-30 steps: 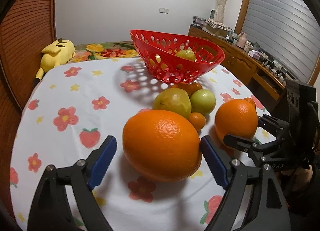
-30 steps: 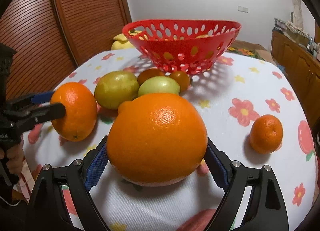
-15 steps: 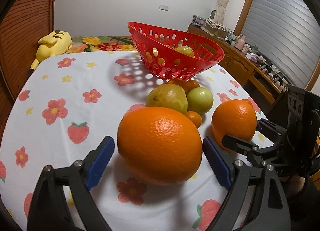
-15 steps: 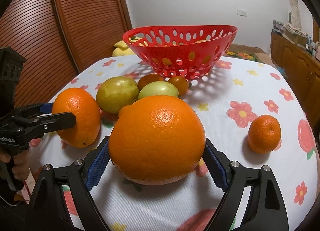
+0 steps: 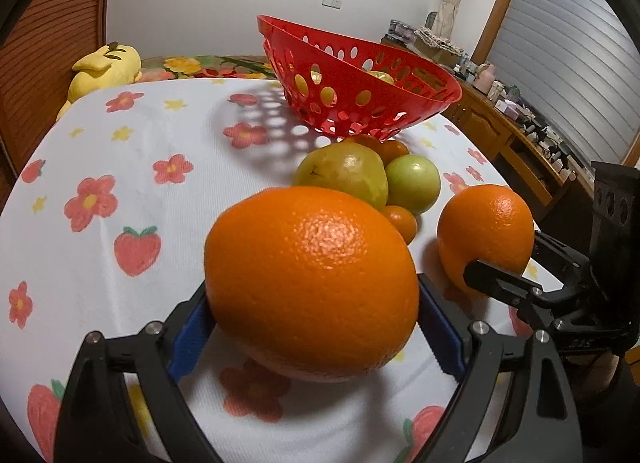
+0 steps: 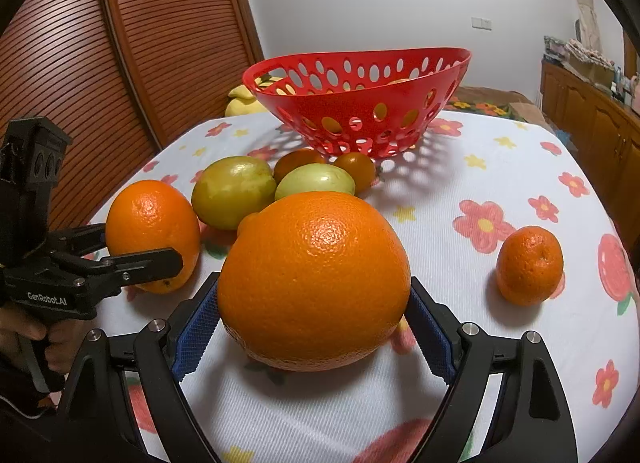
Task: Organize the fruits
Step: 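Grasp the large orange with the right tool while the left tool grasps a smaller orange, then lift both oranges and carry them over the red basket, then lower the oranges into the basket and open both tools, then withdraw both tools from the basket toward the fruit on the cloth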
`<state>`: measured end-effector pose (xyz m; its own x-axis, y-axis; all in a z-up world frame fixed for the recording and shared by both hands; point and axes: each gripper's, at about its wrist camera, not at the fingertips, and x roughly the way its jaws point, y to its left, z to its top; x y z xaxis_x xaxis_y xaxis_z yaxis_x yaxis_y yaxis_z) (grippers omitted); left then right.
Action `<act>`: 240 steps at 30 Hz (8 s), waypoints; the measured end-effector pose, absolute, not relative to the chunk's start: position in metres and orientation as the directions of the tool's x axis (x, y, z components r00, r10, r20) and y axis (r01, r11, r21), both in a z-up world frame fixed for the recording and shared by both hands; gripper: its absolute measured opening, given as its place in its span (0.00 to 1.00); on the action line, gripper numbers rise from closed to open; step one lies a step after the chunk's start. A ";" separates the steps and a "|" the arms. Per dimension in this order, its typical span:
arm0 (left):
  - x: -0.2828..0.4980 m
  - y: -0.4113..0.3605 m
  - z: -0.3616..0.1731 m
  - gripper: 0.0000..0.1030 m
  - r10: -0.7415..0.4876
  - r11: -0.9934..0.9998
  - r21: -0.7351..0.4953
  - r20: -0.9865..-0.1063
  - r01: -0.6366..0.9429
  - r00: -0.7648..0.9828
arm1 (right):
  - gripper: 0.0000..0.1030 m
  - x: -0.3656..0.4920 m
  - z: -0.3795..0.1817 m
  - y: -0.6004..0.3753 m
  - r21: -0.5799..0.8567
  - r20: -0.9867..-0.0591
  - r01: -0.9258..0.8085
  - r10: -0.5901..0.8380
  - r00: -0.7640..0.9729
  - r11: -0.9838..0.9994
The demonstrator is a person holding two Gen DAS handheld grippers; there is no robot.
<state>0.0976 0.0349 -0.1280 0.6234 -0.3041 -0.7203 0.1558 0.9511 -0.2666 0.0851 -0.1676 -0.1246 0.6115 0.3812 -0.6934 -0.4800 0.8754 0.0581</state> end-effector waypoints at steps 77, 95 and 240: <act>0.135 0.009 -0.026 0.87 -0.301 0.952 -0.140 -0.576 0.271 0.760 | 0.85 0.106 -0.051 -0.179 -0.008 -0.616 -0.520 0.405 0.675 0.854; 0.218 -0.021 -0.021 0.87 -0.323 0.941 -0.126 -0.612 0.315 0.721 | 0.85 0.183 -0.013 -0.204 -0.032 -0.586 -0.511 0.398 0.705 0.859; 0.113 0.037 -0.052 0.88 -0.174 0.985 -0.114 -0.574 0.133 0.800 | 0.79 0.115 -0.033 -0.237 -0.042 -0.612 -0.417 0.306 0.729 0.908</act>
<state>0.1130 0.0375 -0.0518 0.8003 -0.1742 -0.5737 0.1326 0.9846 -0.1140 0.1154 -0.2368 -0.0328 0.7291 0.3061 -0.6121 -0.4168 0.9080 -0.0424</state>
